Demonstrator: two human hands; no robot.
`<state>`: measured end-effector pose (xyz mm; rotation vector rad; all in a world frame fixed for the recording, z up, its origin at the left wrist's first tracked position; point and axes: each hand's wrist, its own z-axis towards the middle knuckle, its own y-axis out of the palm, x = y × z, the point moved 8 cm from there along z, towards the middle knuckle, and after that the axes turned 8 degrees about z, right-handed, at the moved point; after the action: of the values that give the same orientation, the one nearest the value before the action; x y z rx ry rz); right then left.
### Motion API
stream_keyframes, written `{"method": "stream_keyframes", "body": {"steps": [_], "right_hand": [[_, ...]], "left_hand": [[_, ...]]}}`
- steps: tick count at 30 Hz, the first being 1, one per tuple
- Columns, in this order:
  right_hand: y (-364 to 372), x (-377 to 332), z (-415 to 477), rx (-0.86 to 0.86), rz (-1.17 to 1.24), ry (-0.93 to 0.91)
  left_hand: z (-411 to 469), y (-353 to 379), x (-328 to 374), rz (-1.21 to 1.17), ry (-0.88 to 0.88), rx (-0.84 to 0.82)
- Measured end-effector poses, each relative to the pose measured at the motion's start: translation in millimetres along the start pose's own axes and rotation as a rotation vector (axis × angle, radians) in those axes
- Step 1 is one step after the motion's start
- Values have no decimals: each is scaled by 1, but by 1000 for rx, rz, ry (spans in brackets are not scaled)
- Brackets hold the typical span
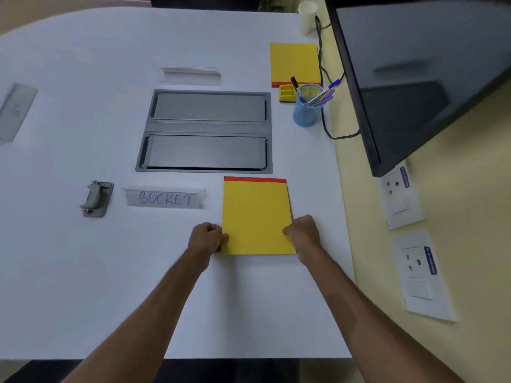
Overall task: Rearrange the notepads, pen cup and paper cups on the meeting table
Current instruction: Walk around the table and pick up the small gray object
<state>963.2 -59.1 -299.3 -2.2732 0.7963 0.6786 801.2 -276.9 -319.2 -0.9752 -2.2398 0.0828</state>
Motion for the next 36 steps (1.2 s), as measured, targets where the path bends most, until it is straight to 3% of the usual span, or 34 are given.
{"method": "stream_keyframes", "body": {"steps": [5, 13, 20, 27, 31, 36], "right_hand": [[-38, -10, -6, 115, -241, -201], [-82, -23, 13, 341, -419, -334], [-75, -11, 25, 265, -417, -285], [-48, -4, 7, 252, -905, -555], [-36, 10, 15, 93, -808, -549], [-37, 14, 16, 82, -828, -557]], "left_hand": [[-7, 41, 26, -53, 26, -56], [-1, 109, 63, -57, 11, -100], [6, 122, 67, 8, -20, -37], [6, 126, 73, 94, 72, 11], [8, 128, 74, 120, 133, 15], [-2, 126, 81, 212, 230, 4]]}}
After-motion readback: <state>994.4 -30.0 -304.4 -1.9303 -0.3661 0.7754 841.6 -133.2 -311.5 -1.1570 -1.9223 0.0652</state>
